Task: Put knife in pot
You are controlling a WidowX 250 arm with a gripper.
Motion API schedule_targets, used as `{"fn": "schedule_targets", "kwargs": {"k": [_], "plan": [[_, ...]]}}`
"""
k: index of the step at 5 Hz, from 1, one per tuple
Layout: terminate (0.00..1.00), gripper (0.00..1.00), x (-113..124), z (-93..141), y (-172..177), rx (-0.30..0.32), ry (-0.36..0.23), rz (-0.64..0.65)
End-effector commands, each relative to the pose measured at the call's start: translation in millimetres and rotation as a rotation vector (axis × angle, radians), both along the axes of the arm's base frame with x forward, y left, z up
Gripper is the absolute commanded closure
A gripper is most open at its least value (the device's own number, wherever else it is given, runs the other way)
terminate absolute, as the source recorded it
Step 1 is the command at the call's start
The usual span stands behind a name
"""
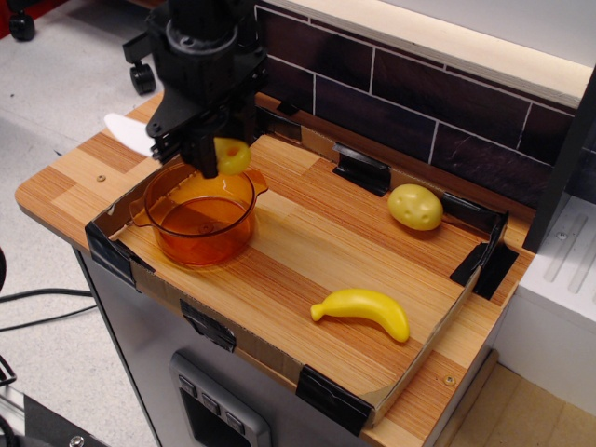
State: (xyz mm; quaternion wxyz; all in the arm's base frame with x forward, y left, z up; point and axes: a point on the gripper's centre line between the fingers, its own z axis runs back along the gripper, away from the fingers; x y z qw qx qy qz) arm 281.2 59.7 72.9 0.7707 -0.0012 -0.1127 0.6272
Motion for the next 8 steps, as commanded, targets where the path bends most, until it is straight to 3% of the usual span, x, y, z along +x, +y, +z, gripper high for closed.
{"fn": "schedule_targets", "kwargs": {"k": [1, 2, 3, 5, 6, 7, 8], "plan": [[0.00, 1.00, 5.2, -5.4, 18.6, 0.052, -0.018, -0.030], [0.00, 1.00, 2.6, -14.0, 14.9, 0.071, -0.004, -0.046], [0.00, 0.00, -2.1, -19.5, 12.5, 0.095, 0.020, -0.079], [0.00, 0.00, 0.2, 18.3, 4.0, 0.039, -0.056, -0.052], [0.00, 0.00, 6.1, 55.4, 2.2, -0.051, -0.084, -0.031], [0.00, 0.00, 8.8, 86.4, -2.2, -0.065, -0.105, -0.016], [0.00, 0.00, 8.8, 86.4, -2.2, -0.065, -0.105, -0.016]]}}
